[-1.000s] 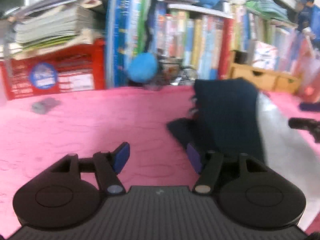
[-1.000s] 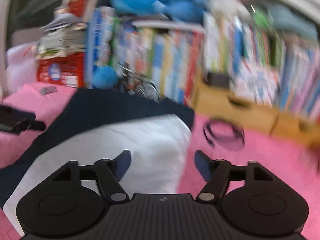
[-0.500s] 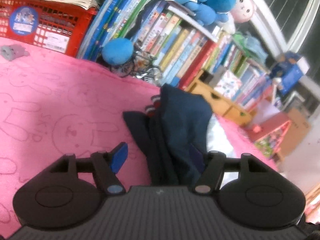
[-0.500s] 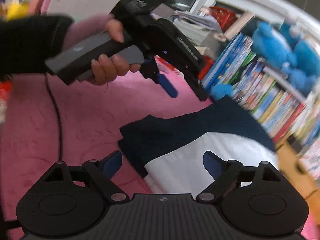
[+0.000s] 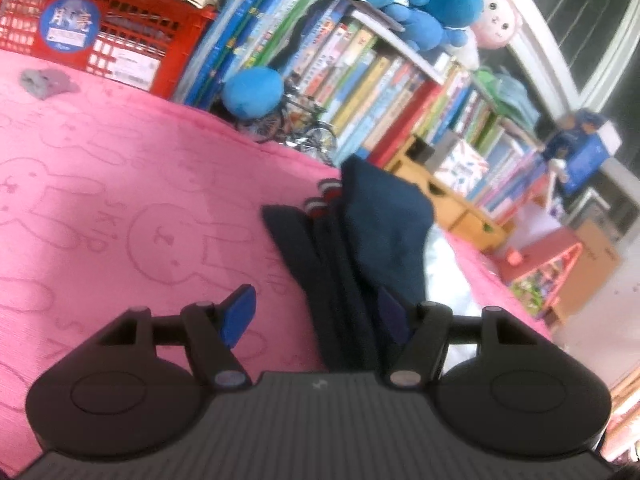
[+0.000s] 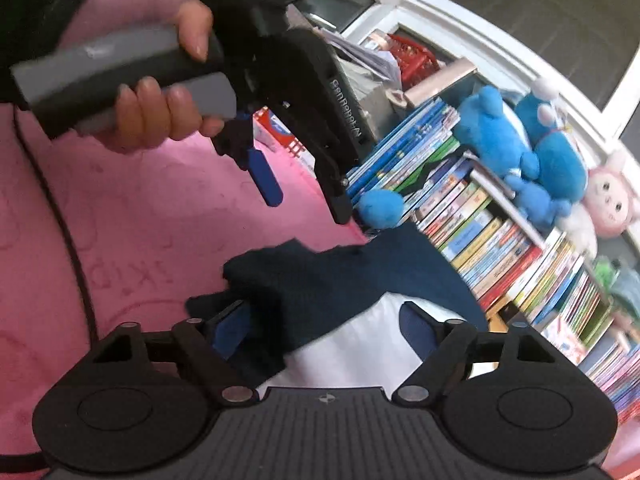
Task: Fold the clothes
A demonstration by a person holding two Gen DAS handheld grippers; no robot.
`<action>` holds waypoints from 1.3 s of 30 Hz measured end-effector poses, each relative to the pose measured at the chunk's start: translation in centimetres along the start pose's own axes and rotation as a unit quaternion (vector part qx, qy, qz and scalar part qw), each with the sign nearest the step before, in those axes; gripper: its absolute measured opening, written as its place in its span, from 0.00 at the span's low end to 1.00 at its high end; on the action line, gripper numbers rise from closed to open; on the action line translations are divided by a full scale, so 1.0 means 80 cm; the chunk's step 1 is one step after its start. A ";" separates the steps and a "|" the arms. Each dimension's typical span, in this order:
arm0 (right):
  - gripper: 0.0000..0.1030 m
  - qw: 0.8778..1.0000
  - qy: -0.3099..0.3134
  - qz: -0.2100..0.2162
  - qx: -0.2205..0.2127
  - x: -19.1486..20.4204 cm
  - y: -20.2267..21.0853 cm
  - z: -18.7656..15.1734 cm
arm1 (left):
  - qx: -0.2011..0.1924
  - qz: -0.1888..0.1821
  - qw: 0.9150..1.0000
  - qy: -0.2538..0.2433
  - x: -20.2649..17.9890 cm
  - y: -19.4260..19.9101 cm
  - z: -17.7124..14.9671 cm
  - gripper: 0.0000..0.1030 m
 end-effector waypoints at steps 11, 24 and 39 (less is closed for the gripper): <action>0.19 0.997 -0.053 -0.022 0.050 -0.024 -0.056 0.004 | -0.002 0.059 0.998 -0.033 -0.007 -0.013 0.002 0.67; 0.09 0.984 -0.161 -0.069 -0.013 -0.088 -0.013 0.016 | 0.008 -0.060 0.997 -0.056 -0.018 -0.044 0.029 0.59; 0.09 0.988 -0.151 -0.030 -0.002 -0.071 -0.017 0.011 | 0.039 -0.071 0.994 -0.072 -0.010 -0.043 0.041 0.69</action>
Point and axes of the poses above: each gripper's, at about its wrist camera, not at the fingertips, and y roughly against the way its jaws point, x to its left, z to its top, the point moved 3 cm from there along -y, roughly the way its jaws point, and after that the axes turned 6 degrees about -y, right-handed, at the moved point
